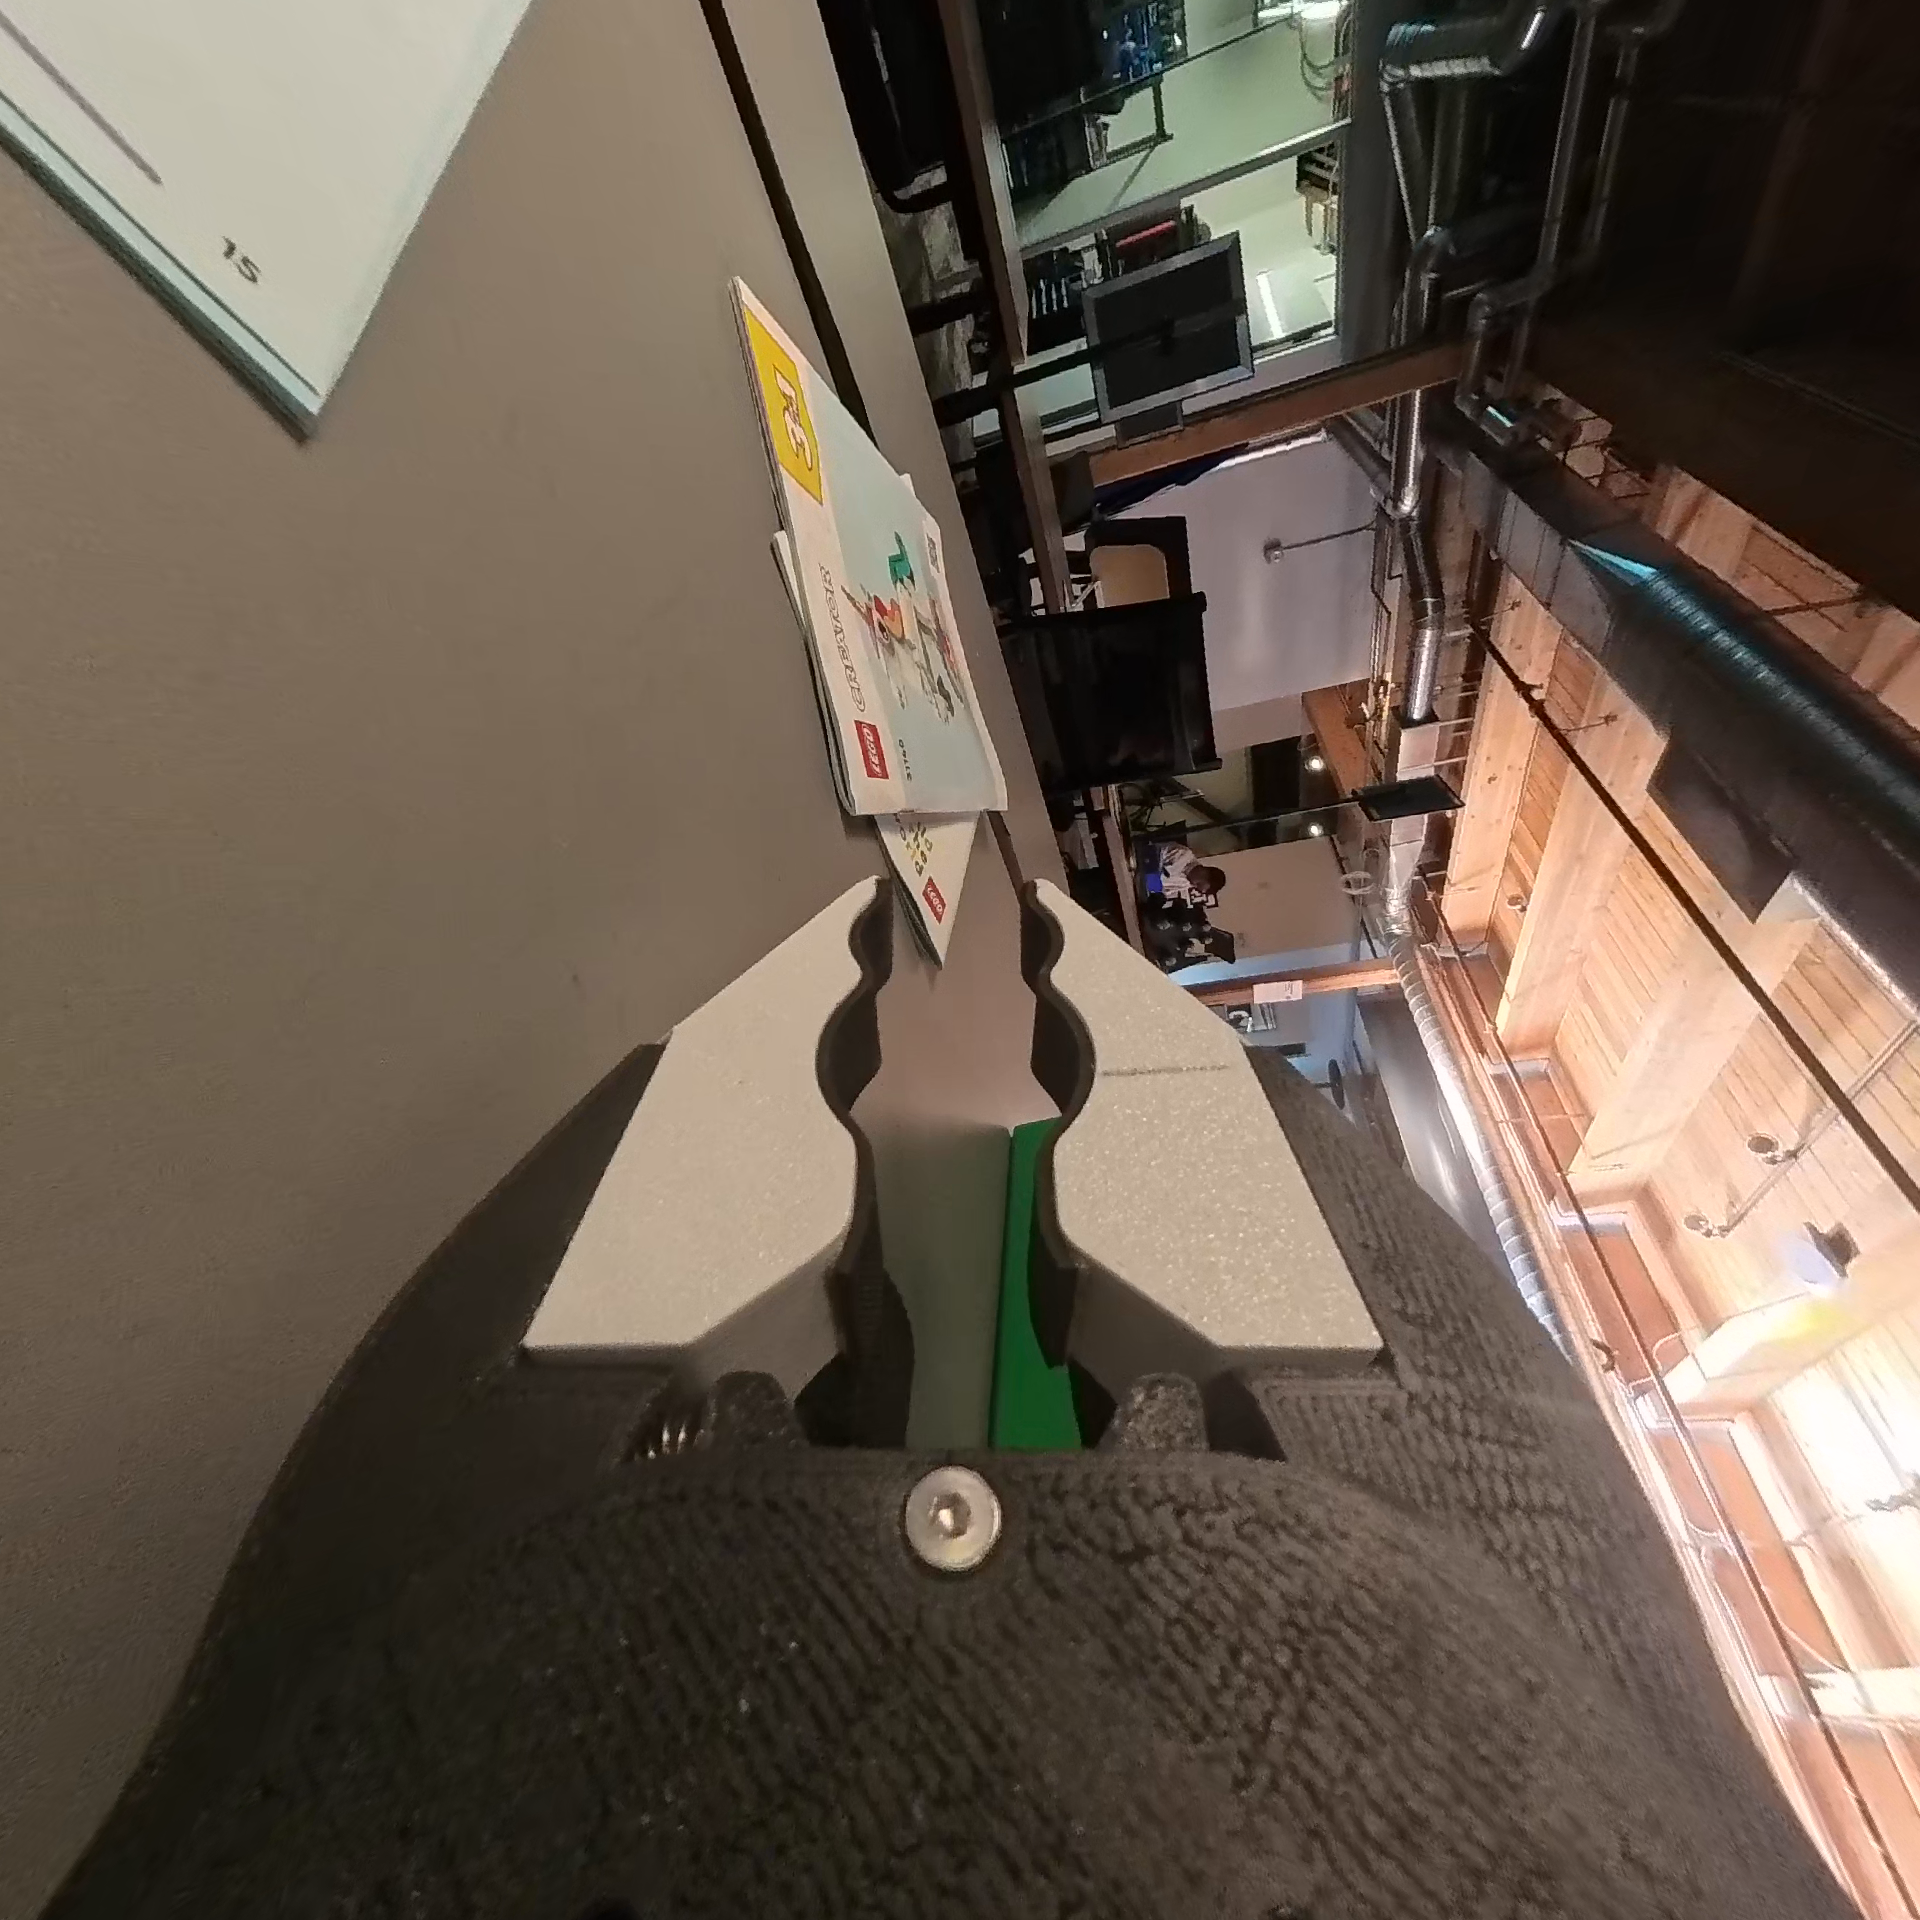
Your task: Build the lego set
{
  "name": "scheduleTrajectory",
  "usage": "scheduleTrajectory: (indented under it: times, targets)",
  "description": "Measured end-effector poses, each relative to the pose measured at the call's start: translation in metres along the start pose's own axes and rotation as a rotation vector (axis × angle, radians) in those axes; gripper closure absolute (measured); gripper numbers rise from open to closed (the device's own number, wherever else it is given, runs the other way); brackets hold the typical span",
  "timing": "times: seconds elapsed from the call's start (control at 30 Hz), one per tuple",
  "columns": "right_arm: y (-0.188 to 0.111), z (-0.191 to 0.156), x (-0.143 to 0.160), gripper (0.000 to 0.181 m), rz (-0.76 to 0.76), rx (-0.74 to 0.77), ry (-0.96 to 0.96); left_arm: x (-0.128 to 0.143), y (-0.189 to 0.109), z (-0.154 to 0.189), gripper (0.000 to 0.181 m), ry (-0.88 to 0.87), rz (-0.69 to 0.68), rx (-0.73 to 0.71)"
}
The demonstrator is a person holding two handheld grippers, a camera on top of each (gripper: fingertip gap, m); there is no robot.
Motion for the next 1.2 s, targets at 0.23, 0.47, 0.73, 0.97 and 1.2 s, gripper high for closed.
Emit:
scheduleTrajectory:
  times: [0.23,0.47,0.73,0.97,1.2]
  targets:
    - [0.000,0.000,0.000,0.158,0.004,0.001,0.001,0.000,0.014,0.003,0.118,0.132,-0.136,-0.030]
    - [-0.001,0.000,0.000,0.158,0.005,0.005,-0.001,-0.007,0.010,-0.015,0.117,0.172,-0.056,-0.331]
    - [-0.001,0.000,0.000,0.158,0.005,0.006,-0.006,0.007,-0.037,-0.020,0.128,-0.133,0.084,-0.488]
    - [-0.001,0.000,0.000,0.159,0.005,0.007,-0.008,0.040,-0.068,-0.012,0.129,-0.338,-0.063,-0.449]
    - [-0.001,0.000,-0.001,0.159,0.009,-0.003,-0.001,0.050,-0.062,-0.008,0.140,-0.333,-0.173,-0.381]
Point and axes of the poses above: each gripper's, where its closed fingertips meet, y out along the fingers, x out of its underside, z = x × y across the jaws, the point moved 9 cm from there along -y, back along the fingers, and after that the axes turned 6 degrees about -y, right-handed, at the moved point
